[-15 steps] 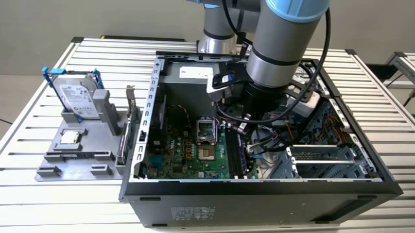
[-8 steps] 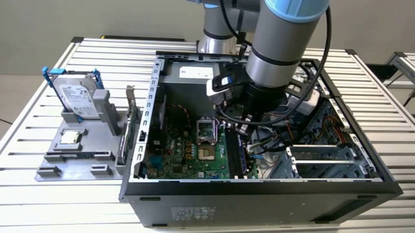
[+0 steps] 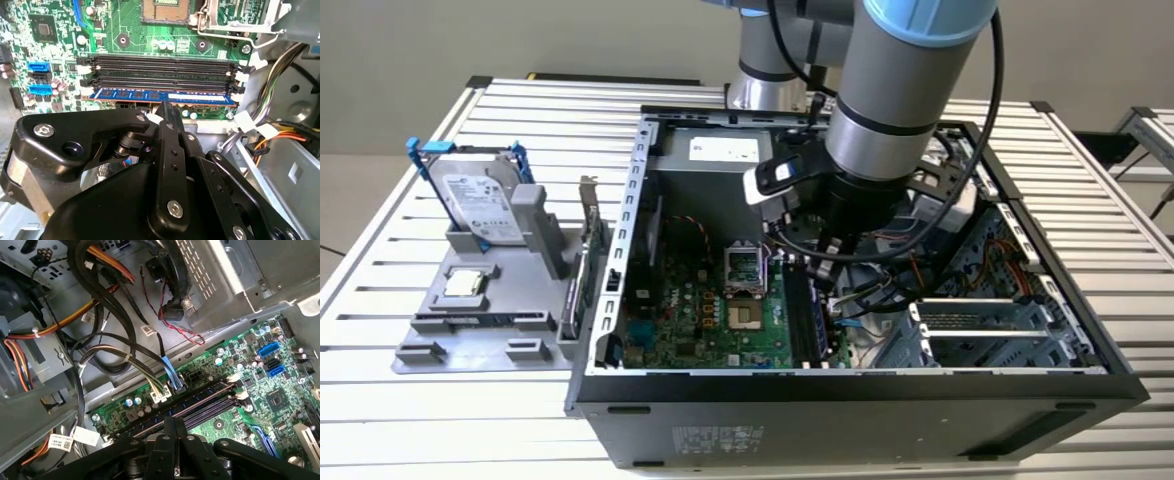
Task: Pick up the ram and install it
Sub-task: 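Press down the ram until it locks into place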
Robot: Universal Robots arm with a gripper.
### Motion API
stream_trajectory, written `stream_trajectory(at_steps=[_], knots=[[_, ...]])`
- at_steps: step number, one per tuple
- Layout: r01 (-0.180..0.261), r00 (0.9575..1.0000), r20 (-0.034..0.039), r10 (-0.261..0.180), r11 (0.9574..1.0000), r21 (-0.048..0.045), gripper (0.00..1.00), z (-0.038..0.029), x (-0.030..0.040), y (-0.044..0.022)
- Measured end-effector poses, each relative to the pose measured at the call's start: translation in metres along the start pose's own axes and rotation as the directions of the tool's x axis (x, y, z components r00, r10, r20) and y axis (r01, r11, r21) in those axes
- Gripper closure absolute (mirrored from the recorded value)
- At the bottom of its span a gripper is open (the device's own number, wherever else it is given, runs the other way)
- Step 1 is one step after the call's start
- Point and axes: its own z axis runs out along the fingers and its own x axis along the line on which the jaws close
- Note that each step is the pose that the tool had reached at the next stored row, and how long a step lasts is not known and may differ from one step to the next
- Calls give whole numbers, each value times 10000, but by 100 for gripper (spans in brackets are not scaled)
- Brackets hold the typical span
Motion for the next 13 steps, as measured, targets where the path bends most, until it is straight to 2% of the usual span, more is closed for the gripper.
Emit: stream_trajectory(at_steps=[7,13], knots=[[762,9971,-9,-762,9971,-18,100,4,-1,-4],[1497,9887,-18,-1497,9887,-35,100,9,-1,-5]])
